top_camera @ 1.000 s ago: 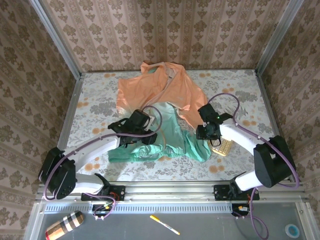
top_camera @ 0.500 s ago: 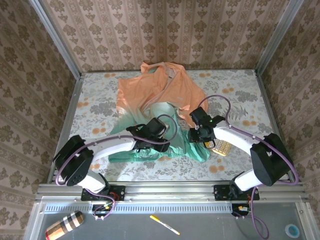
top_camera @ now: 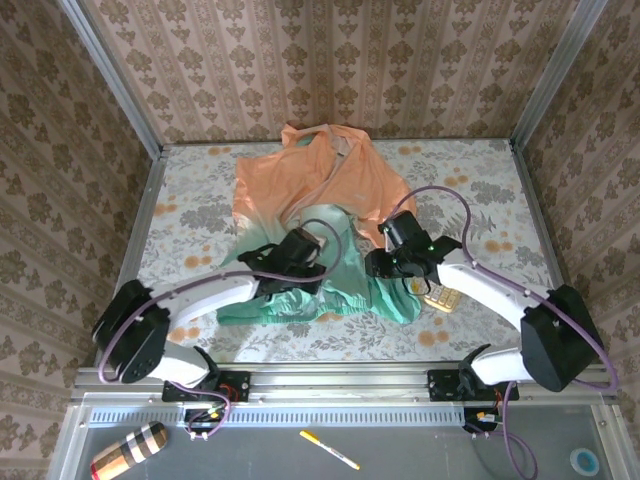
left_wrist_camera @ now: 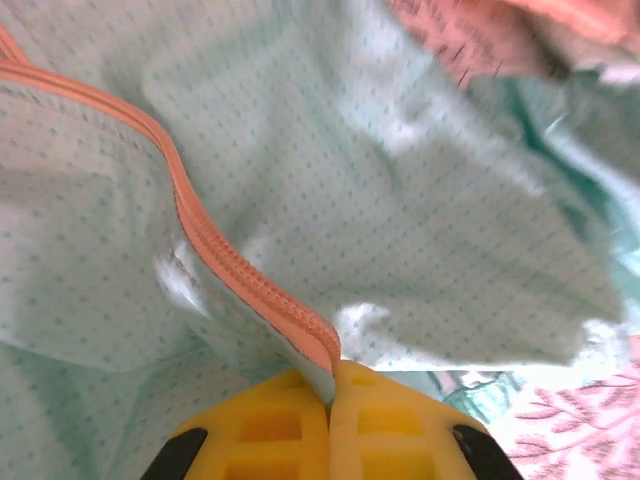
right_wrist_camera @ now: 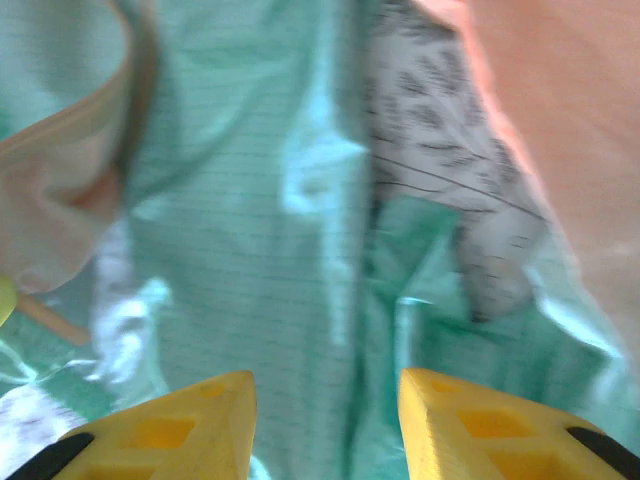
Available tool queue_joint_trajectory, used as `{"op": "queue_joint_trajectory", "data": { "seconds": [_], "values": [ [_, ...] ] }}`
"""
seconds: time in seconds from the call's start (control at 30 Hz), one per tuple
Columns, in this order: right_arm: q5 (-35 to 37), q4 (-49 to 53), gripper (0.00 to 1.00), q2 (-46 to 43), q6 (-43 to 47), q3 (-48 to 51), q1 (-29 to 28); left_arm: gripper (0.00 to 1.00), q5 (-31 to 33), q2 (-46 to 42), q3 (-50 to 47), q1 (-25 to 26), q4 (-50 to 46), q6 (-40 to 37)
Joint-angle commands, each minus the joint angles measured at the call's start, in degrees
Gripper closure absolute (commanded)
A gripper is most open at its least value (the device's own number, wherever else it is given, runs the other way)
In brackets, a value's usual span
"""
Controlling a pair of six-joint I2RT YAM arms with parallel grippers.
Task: Zip up the jacket
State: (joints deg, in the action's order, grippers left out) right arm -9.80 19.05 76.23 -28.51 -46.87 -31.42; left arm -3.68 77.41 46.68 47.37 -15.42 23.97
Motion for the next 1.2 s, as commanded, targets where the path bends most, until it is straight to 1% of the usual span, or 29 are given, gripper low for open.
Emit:
{"op": "queue_joint_trajectory", "data": {
  "seconds": [0.0,0.13,0.23,0.33,0.43,0.57,0.63,0.67,0.73,0.77,0.87,0.93,0.97,1.03,1.17],
  "values": [
    [-12.41,-15.07,0.63,-2.69,-0.86,4.88,-0.9,1.0,-11.82,-4.45,-3.48,-4.28,4.36,-0.33],
    [-20.15,-27.81,0.64,-3.72,0.31,9.63,-1.59,1.0,-23.47,-8.57,-7.71,-10.11,11.06,2.19],
    [-24.7,-31.64,0.62,-2.04,3.11,9.72,-3.26,1.0,-30.97,-10.02,-8.84,-13.46,13.2,2.86],
    [-27.28,-32.84,0.6,1.32,6.28,7.6,-5.59,1.0,-37.36,-10.73,-8.93,-16.12,13.27,2.59],
    [-30.56,-36.37,0.58,6.75,6.26,5.37,-6.49,1.0,-41.54,-11.31,-9.06,-18.52,13.29,2.66],
    [-37.1,-45.97,0.56,13.04,0.87,2.93,-6.99,1.0,-44.52,-11.64,-9.11,-20.79,13.68,3.15],
    [-38.17,-47.45,0.56,14.39,0.04,1.79,-7.86,1.0,-45.59,-11.58,-8.82,-20.84,13.31,3.02],
    [-38.35,-46.89,0.56,14.84,0.4,1.08,-8.33,1.0,-45.83,-11.58,-8.71,-22.61,13.09,2.87],
    [-38.39,-44.64,0.59,15.31,1.39,-0.28,-9.03,1.0,-46.19,-11.53,-8.54,-23.18,12.62,2.43],
    [-38.4,-43.78,0.63,15.48,1.69,-0.69,-9.25,1.0,-46.33,-11.45,-8.45,-23.35,12.46,2.3],
    [-37.99,-40.65,0.83,15.32,2.41,-1.76,-9.66,1.0,-45.89,-11.4,-7.86,-23.63,10.77,1.15],
    [-36.23,-36.24,0.95,14.52,3.1,-2.7,-9.84,1.0,-44.21,-11.49,-7.32,-23.8,8.69,-0.02],
    [-35.63,-34.36,0.99,14.23,3.26,-3.16,-9.89,1.0,-42.89,-11.57,-7.15,-23.9,7.82,-0.23],
    [-33.76,-30.06,1.0,13.33,3.68,-4.28,-10.05,0.87,-40.04,-11.74,-6.95,-24.06,6.22,-0.41],
    [-27.66,-20.89,1.0,11.96,2.74,-7.08,-10.56,0.67,-37.4,-12.72,-7.14,-24.0,5.44,-0.02]
  ]
}}
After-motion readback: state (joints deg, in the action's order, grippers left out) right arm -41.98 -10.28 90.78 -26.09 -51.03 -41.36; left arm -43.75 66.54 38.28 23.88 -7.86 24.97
